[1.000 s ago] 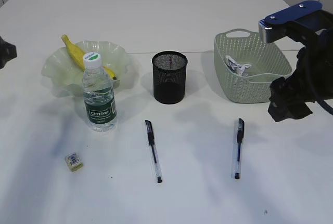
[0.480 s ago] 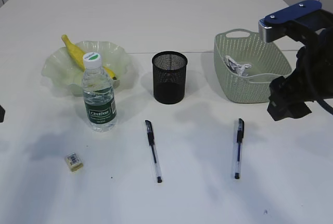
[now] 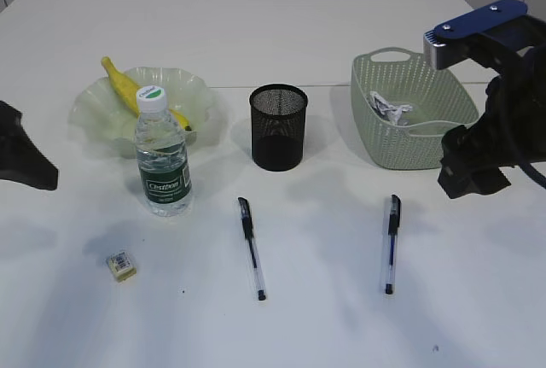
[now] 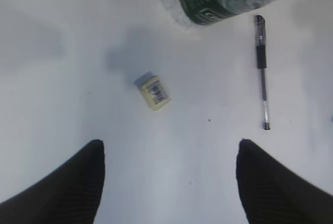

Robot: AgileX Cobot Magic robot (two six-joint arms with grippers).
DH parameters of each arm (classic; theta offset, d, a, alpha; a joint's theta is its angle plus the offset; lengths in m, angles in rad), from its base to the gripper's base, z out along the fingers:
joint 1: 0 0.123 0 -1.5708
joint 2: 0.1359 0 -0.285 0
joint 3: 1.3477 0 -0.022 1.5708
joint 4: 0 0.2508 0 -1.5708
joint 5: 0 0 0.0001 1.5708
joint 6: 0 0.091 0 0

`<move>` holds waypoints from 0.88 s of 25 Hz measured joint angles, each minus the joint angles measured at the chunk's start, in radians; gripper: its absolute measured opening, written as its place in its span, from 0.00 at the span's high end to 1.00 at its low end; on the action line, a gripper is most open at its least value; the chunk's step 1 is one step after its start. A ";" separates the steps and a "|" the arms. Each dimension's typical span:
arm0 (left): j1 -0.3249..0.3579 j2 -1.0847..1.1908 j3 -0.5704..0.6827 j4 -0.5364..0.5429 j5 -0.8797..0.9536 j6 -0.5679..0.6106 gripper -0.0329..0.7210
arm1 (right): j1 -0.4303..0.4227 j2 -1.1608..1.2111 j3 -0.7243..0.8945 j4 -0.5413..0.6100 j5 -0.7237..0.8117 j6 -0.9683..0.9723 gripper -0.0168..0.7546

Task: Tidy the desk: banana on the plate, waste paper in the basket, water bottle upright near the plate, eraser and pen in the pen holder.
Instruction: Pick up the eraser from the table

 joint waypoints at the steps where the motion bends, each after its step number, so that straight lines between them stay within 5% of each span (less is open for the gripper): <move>1: -0.032 0.000 0.000 0.000 -0.020 0.000 0.22 | 0.000 0.000 0.000 0.000 0.000 0.000 0.23; 4: -0.147 0.009 0.000 0.024 -0.096 -0.064 0.23 | 0.000 0.000 0.000 0.000 0.000 0.000 0.23; 9: -0.308 0.103 0.000 0.223 -0.202 -0.382 0.23 | 0.000 0.000 0.000 0.002 0.000 0.000 0.23; 16: -0.340 0.218 0.000 0.395 -0.246 -0.732 0.23 | 0.000 0.000 0.000 0.026 0.007 0.000 0.23; 22: -0.340 0.292 -0.001 0.458 -0.252 -0.879 0.25 | 0.000 0.000 0.000 0.036 0.007 0.000 0.23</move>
